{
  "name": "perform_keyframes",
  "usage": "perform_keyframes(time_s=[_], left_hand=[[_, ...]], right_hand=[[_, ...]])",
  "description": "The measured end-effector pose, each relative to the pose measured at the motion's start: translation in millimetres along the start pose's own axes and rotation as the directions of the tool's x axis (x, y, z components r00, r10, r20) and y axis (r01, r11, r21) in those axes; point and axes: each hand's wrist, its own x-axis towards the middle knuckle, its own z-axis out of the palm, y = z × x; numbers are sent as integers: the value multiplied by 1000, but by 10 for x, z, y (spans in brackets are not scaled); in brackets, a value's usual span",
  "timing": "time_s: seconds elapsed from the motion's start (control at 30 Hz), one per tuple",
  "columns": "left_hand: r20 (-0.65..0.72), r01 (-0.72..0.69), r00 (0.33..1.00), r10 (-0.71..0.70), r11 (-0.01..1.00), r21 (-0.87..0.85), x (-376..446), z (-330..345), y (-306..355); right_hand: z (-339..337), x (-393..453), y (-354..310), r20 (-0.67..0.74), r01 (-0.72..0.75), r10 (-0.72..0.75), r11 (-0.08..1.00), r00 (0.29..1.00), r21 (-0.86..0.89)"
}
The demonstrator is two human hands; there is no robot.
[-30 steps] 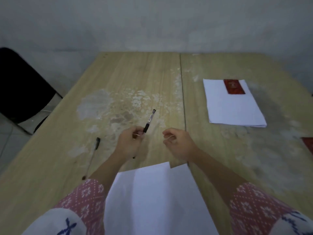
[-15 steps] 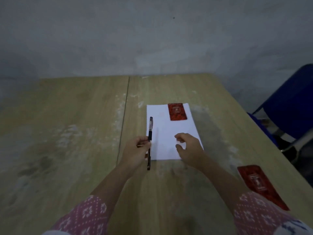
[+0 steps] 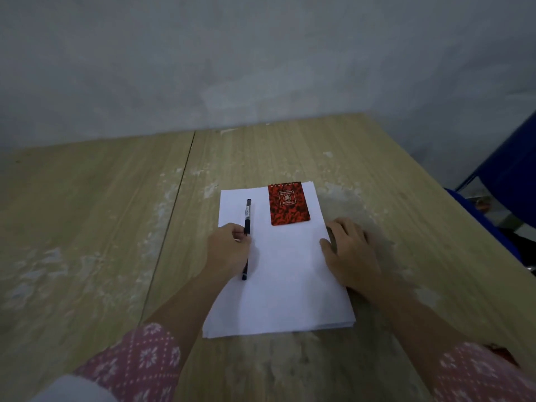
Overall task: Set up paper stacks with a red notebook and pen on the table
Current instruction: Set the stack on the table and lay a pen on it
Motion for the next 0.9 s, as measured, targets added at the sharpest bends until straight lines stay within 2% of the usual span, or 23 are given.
perform_keyframes(time_s=[0.23, 0.4, 0.5, 0.57, 0.63, 0.73, 0.9], left_hand=[[-22, -5, 1000, 7, 993, 119, 119, 97, 58], [57, -59, 997, 52, 991, 118, 7, -83, 91], [146, -138, 982, 122, 984, 108, -165, -278, 87], [212, -178, 964, 158, 981, 78, -358, -448, 88], [238, -157, 959, 151, 988, 7, -594, -611, 60], [224, -69, 970, 100, 988, -141, -1045, -911, -47], [164, -6, 986, 41, 979, -205, -1879, -1572, -396]], right_hand=[[28, 11, 16, -31, 6, -5, 1000, 1000, 10], [-88, -61, -77, -13, -38, 41, 988, 999, 148], [-175, -205, -246, -66, 23, -14, 991, 998, 133], [-264, -356, -478, -41, 89, -83, 983, 996, 164], [-312, -513, -713, -13, 149, -149, 971, 989, 189], [-341, -870, -1082, 19, 180, -189, 955, 982, 238], [-252, -1720, -1719, 112, 212, -260, 922, 959, 325]])
